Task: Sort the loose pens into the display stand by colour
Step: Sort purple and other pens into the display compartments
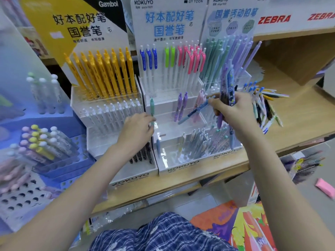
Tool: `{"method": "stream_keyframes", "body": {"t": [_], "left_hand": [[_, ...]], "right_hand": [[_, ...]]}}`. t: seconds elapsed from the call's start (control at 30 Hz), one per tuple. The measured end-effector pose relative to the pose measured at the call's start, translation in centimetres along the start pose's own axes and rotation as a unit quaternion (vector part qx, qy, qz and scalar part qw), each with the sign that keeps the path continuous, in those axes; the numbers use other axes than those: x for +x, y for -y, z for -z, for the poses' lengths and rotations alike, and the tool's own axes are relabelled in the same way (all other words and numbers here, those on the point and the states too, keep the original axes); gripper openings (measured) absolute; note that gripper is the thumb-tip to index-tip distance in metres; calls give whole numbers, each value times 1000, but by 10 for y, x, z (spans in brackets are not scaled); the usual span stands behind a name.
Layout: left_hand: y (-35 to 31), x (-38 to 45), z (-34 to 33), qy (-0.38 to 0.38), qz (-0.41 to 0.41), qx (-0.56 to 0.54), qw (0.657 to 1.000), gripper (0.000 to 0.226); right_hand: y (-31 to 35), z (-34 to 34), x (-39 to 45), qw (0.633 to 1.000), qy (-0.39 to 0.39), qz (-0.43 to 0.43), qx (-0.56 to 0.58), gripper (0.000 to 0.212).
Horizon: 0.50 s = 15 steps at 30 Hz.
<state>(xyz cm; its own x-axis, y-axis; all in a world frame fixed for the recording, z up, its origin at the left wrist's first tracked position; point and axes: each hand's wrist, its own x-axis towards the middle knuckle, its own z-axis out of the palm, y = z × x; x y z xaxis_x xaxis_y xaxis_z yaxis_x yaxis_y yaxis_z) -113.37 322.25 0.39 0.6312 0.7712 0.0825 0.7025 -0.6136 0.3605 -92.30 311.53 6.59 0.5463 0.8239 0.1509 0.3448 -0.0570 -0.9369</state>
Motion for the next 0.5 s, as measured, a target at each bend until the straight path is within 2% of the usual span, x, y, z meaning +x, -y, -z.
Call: {"method": "stream_keyframes", "body": {"t": [0.13,0.3,0.5], "left_hand": [[9,-7,-3,53,-7,9,999,31],[15,-7,-1,76,-13,-22,997,31],[18,-2,2,76,-5,-54,996,31]], "right_hand": [[14,-32,17,997,23,59,-38,8],[26,-50,40,984,43,118,-123,18],[7,-71,46,977,81,80,-180,12]]}}
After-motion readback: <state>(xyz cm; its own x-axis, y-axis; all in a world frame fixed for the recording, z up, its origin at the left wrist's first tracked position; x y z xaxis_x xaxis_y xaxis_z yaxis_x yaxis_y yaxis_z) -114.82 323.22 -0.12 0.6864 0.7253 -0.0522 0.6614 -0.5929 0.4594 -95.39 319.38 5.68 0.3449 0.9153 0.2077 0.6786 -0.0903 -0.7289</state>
